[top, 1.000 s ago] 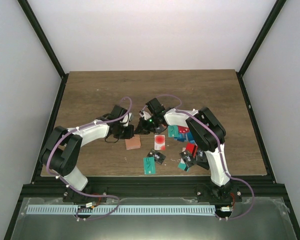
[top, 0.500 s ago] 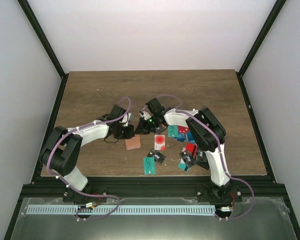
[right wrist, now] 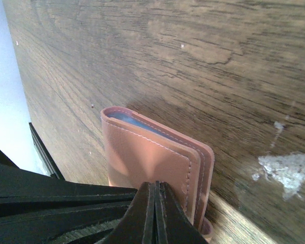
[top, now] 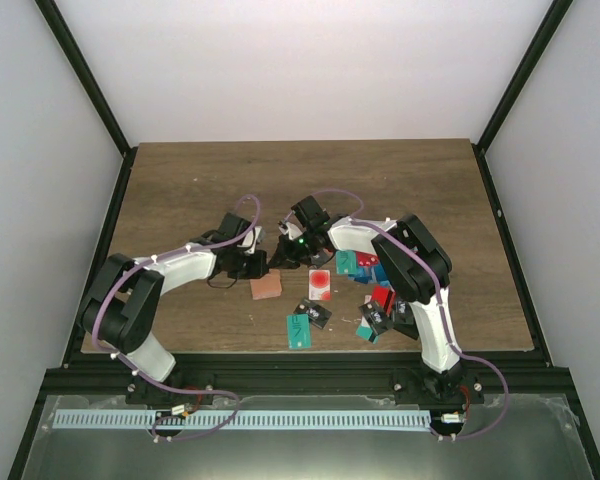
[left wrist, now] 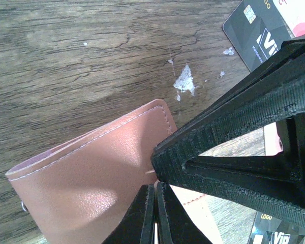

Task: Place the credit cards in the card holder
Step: Close the card holder at the center of the board.

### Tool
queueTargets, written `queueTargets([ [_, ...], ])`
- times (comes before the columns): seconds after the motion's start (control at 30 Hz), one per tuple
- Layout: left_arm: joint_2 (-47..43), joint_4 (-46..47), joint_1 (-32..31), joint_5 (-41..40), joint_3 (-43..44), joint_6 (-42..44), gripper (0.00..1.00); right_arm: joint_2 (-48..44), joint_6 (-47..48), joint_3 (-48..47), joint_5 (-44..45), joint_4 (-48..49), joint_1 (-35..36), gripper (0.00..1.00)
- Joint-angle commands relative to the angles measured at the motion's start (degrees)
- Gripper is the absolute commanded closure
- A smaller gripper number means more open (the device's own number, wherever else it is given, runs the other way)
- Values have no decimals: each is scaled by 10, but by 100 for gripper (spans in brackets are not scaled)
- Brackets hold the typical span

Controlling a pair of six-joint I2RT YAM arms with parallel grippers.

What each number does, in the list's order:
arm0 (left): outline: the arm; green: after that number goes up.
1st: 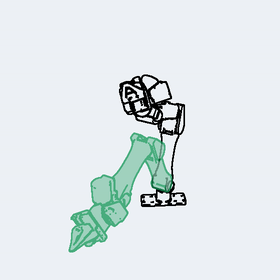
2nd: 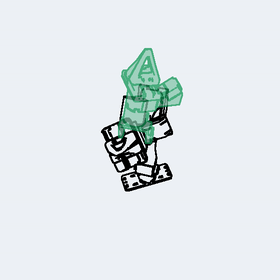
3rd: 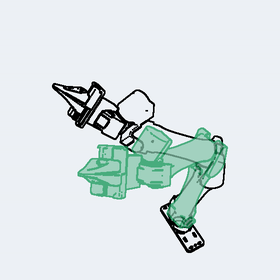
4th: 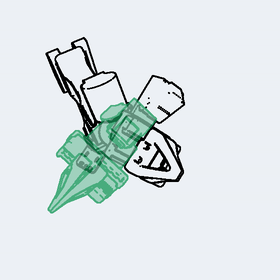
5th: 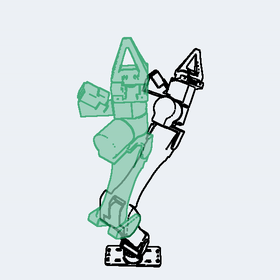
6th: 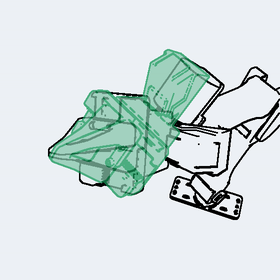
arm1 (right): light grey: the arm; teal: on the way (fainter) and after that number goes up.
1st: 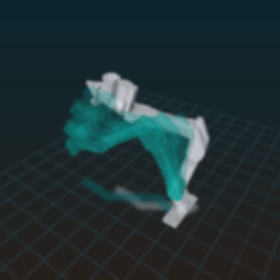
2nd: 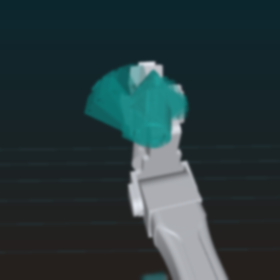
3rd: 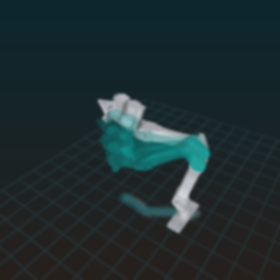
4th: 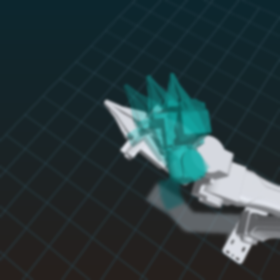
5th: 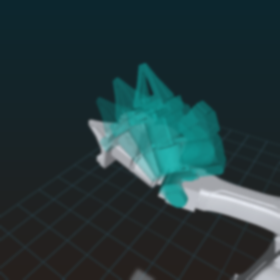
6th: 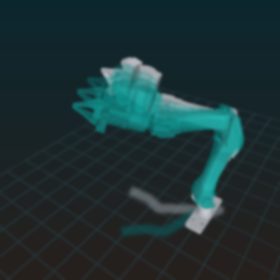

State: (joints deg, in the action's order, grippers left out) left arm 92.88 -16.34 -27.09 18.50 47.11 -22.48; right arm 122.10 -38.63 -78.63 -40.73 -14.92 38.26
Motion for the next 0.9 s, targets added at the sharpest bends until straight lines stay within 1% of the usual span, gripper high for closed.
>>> queueTargets([
  [0.0,14,-48,-3,6,-26,4,96,19,-2,-7,19,-30,-3,99],
  [0.13,22,-48,-4,16,-28,6,96,20,-3,-7,18,-30,-3,99],
  [0.37,2,-59,-4,12,-37,2,96,20,-4,-7,19,-30,-4,99],
  [0.73,20,-62,-5,8,-55,6,96,25,-7,-14,20,-30,-3,99],
  [0.87,19,-85,-6,-6,-59,6,96,25,-8,-15,21,-30,-3,99],
])
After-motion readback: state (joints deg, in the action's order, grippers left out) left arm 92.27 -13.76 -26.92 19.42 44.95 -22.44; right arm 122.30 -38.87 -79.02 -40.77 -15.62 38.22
